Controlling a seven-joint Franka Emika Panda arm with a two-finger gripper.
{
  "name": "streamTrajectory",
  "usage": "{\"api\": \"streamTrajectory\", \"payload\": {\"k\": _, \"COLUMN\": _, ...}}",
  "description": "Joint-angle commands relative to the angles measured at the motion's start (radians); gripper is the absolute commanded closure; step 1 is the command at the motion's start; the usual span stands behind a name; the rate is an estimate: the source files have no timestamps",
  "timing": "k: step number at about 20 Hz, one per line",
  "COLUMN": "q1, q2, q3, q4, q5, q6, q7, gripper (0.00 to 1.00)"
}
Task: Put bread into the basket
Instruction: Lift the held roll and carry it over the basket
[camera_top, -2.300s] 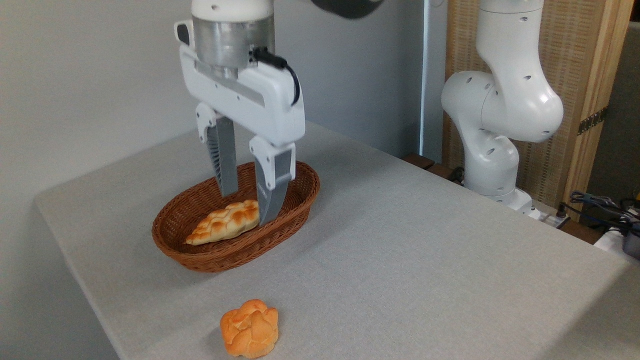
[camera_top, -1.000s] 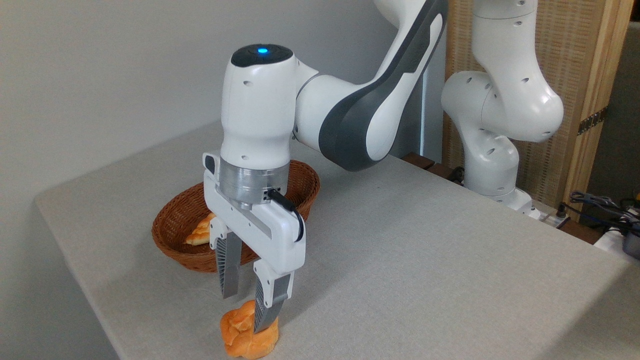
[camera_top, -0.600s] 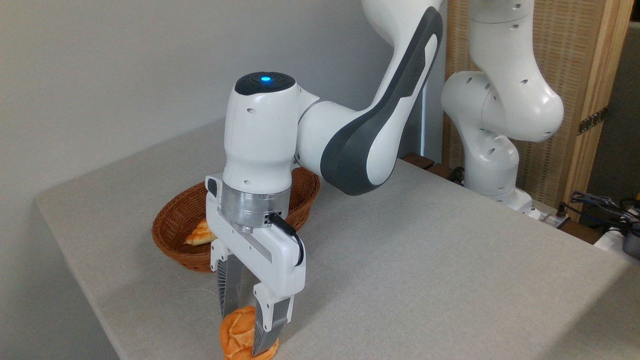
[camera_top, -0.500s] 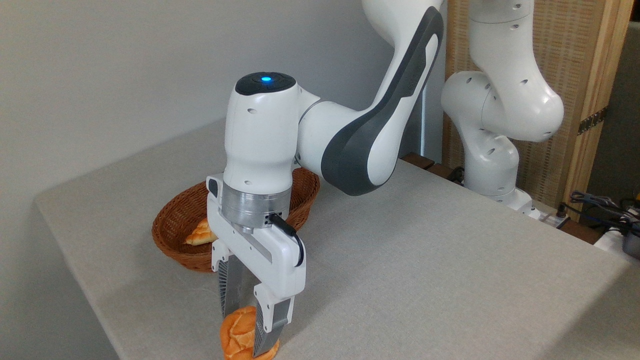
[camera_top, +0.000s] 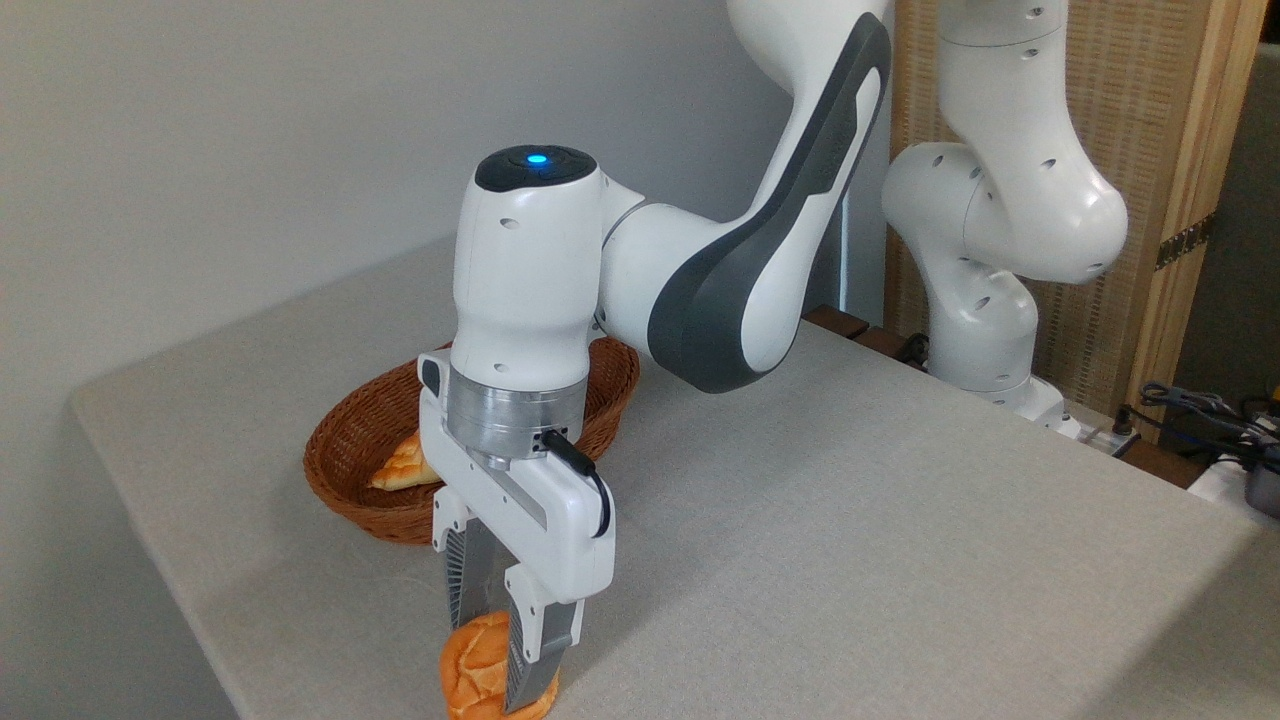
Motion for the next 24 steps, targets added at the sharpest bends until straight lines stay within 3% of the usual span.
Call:
{"api": "streamTrajectory", "payload": {"k": 1, "q1": -0.001, "q2": 0.008, "q3": -0.006, "q4": 0.004, "q5": 0.003, "q6": 0.005, "q7": 0.015, "gripper": 0.62}}
{"api": "streamTrajectory", "payload": {"k": 7, "q1": -0.005, "q2": -0.020, "q3": -0.010, "q4": 0.022, "q5": -0.006, "q6": -0.030, "q7": 0.006, "gripper": 0.65}}
{"api": "streamTrajectory", "payload": {"k": 12, "q1": -0.005, "q2": -0.021, "q3": -0.018, "q4": 0.085, "q5": -0.005, "q6": -0.139, "q7": 0.006, "gripper": 0.66}}
{"api": "streamTrajectory", "payload": {"k": 17, "q1": -0.005, "q2": -0.054, "q3": -0.026, "q4": 0.284, "q5": -0.011, "q6": -0.462, "q7": 0.003, "gripper": 0.66}}
{"api": "streamTrajectory", "payload": {"k": 21, "q1": -0.005, "q2": -0.162, "q3": -0.075, "q4": 0.289, "q5": -0.055, "q6": -0.599, "q7": -0.002, "gripper": 0.66}}
{"api": "streamTrajectory", "payload": {"k": 24, "q1": -0.005, "q2": -0.205, "q3": -0.098, "q4": 0.288, "q5": -0.058, "q6": -0.685, "q7": 0.001, "gripper": 0.66}}
